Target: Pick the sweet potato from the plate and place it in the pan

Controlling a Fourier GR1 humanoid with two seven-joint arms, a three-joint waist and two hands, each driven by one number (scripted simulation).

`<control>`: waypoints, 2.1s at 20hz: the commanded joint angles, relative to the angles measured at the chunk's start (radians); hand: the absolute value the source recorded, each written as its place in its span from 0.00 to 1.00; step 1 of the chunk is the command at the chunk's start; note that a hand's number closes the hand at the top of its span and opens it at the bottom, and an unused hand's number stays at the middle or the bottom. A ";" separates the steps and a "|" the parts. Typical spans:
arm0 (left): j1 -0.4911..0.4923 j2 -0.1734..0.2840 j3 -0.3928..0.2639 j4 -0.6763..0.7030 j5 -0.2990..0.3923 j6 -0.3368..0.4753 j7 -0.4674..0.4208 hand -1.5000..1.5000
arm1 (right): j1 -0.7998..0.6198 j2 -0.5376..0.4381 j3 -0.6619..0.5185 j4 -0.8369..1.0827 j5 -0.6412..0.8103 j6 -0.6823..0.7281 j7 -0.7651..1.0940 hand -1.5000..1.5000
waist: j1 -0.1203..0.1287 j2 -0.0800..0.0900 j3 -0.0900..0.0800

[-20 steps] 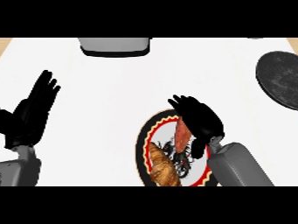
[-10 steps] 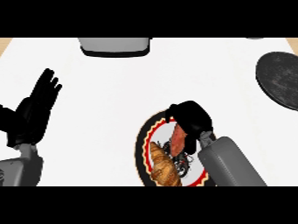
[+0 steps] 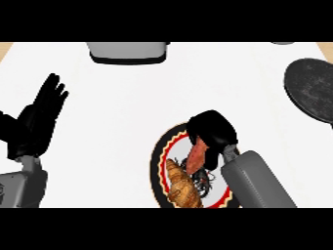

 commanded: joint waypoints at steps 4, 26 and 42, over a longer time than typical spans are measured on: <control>0.073 0.001 0.002 -0.038 0.019 -0.033 -0.029 0.50 | -0.010 -0.016 -0.142 0.006 0.004 0.006 0.165 1.00 | 0.008 0.008 0.007; 0.039 0.003 0.024 0.029 0.014 -0.032 -0.054 0.50 | -0.288 -0.211 -0.386 -0.405 0.099 0.169 0.497 1.00 | 0.000 0.008 0.007; 0.080 -0.009 0.011 0.009 0.017 -0.053 -0.089 0.50 | -0.277 -0.511 -0.762 0.167 -0.054 -0.267 0.106 1.00 | 0.017 0.015 0.008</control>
